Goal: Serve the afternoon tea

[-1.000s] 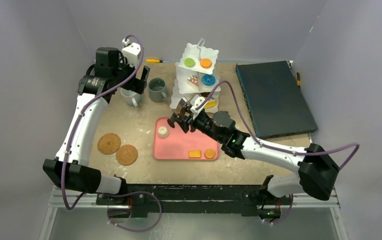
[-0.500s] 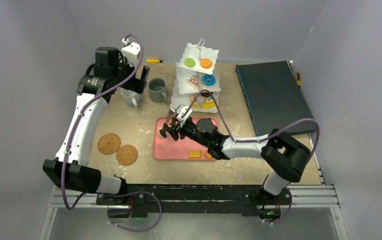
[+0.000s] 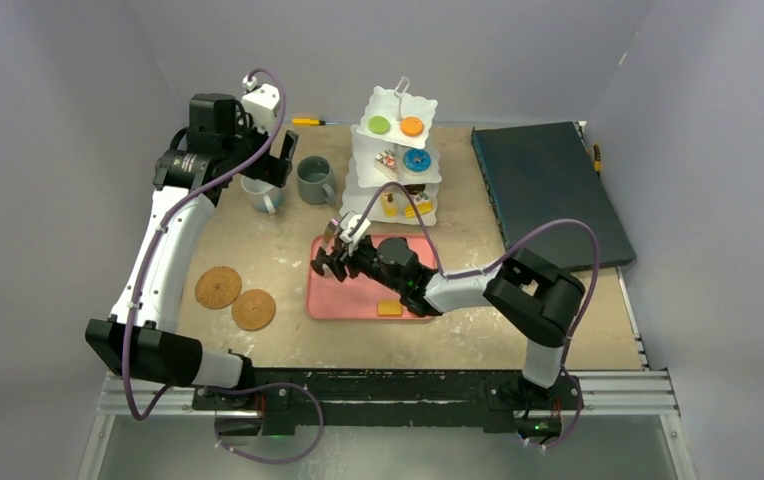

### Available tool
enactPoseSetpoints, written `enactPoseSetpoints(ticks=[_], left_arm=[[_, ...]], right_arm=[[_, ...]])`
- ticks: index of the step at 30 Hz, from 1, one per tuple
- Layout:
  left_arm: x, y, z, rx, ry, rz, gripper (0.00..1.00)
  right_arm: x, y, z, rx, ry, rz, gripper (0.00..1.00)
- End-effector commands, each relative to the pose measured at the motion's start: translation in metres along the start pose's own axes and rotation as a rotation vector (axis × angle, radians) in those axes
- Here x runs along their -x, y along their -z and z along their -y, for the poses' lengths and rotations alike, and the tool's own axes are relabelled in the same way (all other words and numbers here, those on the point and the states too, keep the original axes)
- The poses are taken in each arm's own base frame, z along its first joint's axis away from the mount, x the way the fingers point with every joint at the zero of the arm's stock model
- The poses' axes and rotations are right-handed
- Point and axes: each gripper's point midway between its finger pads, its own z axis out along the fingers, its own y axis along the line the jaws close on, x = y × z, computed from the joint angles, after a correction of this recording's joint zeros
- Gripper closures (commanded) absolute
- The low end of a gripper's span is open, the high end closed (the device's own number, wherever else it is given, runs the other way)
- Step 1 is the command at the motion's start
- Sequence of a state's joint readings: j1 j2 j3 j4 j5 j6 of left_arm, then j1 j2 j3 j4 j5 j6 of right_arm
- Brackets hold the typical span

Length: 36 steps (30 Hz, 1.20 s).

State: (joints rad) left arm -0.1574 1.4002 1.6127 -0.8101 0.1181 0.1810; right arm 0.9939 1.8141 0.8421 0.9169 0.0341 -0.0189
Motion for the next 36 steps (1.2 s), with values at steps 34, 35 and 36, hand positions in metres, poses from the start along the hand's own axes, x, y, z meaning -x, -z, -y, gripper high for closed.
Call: enactPoseSetpoints(ticks=[34,35,36], left_arm=[[0.007,0.001,-0.009,0.024,-0.027,0.032,0.06],[0.007,0.001,-0.009,0.023,-0.028,0.031,0.05],[0.008,0.0,-0.01,0.023,-0.026,0.031,0.05]], right_arm=[[0.104,0.022,0.145,-0.37,0.085,0.275,0.61],[0.102,0.02,0.146,-0.371,0.085,0.273,0.61],[0.101,0.019,0.146,-0.369,0.085,0.273,0.61]])
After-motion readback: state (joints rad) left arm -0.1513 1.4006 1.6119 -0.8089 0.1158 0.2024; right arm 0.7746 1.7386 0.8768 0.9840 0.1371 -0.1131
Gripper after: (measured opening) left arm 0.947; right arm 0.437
